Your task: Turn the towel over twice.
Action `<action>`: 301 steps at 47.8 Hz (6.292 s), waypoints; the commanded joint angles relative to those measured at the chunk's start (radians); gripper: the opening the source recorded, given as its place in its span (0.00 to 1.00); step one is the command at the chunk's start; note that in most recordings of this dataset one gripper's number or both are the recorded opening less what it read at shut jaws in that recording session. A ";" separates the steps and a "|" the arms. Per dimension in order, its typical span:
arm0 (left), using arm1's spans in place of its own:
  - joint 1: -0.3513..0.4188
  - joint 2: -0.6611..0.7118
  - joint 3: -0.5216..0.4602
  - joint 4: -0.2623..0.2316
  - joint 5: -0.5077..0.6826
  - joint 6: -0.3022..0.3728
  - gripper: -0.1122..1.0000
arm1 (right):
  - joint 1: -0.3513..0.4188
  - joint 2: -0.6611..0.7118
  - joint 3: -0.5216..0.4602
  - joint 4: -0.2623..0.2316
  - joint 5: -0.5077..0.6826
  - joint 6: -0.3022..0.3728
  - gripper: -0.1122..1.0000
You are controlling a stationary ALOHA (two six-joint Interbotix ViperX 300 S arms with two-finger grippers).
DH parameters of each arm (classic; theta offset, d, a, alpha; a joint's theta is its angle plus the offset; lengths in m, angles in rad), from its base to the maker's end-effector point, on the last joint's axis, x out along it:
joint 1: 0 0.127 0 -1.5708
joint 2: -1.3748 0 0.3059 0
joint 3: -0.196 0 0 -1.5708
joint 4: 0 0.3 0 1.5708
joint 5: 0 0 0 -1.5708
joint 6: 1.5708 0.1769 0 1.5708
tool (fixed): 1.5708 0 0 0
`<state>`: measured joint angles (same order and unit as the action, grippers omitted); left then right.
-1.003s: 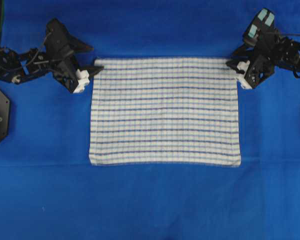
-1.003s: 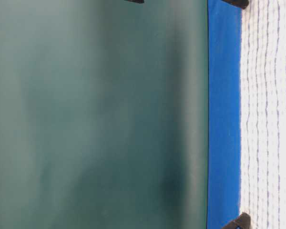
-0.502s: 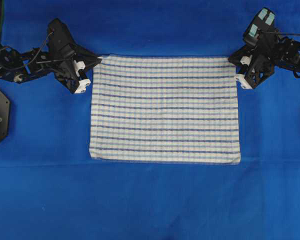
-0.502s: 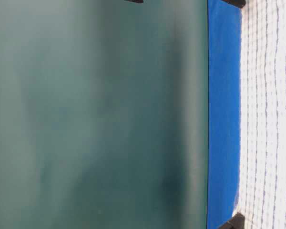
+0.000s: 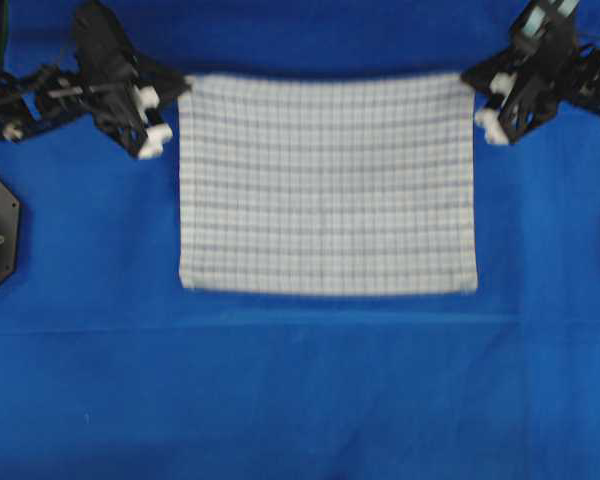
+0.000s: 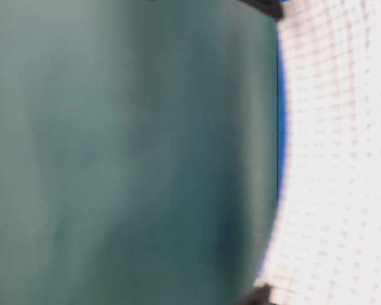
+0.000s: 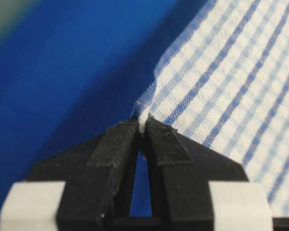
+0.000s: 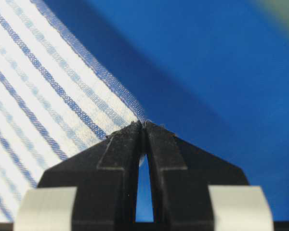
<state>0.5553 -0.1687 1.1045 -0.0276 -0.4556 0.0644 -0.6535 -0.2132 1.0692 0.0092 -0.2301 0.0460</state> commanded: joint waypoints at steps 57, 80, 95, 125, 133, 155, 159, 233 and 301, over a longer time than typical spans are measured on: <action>0.064 -0.391 -0.262 0.000 0.284 0.210 0.13 | -0.098 -0.459 -0.342 -0.057 0.494 -0.110 0.15; -0.261 -0.232 -0.028 -0.002 0.255 0.048 0.13 | 0.233 -0.462 0.020 0.086 0.466 0.084 0.15; -0.517 -0.091 0.020 -0.002 0.175 -0.163 0.13 | 0.525 -0.394 0.117 0.087 0.410 0.295 0.15; -0.831 0.020 0.006 -0.002 0.129 -0.330 0.13 | 0.937 -0.118 0.072 0.087 0.261 0.525 0.15; -0.831 0.021 0.008 -0.002 0.135 -0.330 0.13 | 0.942 -0.107 0.066 0.086 0.262 0.525 0.15; -0.824 0.018 -0.003 -0.002 0.173 -0.328 0.17 | 0.942 -0.107 0.057 0.081 0.265 0.525 0.15; -0.824 0.011 -0.005 -0.002 0.173 -0.328 0.32 | 0.942 -0.107 0.049 0.081 0.261 0.525 0.23; -0.476 -0.549 0.186 -0.002 0.046 -0.072 0.79 | 0.426 -0.727 0.212 -0.449 0.195 0.468 0.68; -0.077 0.308 0.006 0.000 -0.262 -0.071 0.78 | 0.057 0.123 -0.014 -0.486 0.115 0.453 0.68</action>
<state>0.4679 0.1411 1.1213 -0.0276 -0.7102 -0.0061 -0.5921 -0.0859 1.0646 -0.4755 -0.1212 0.5001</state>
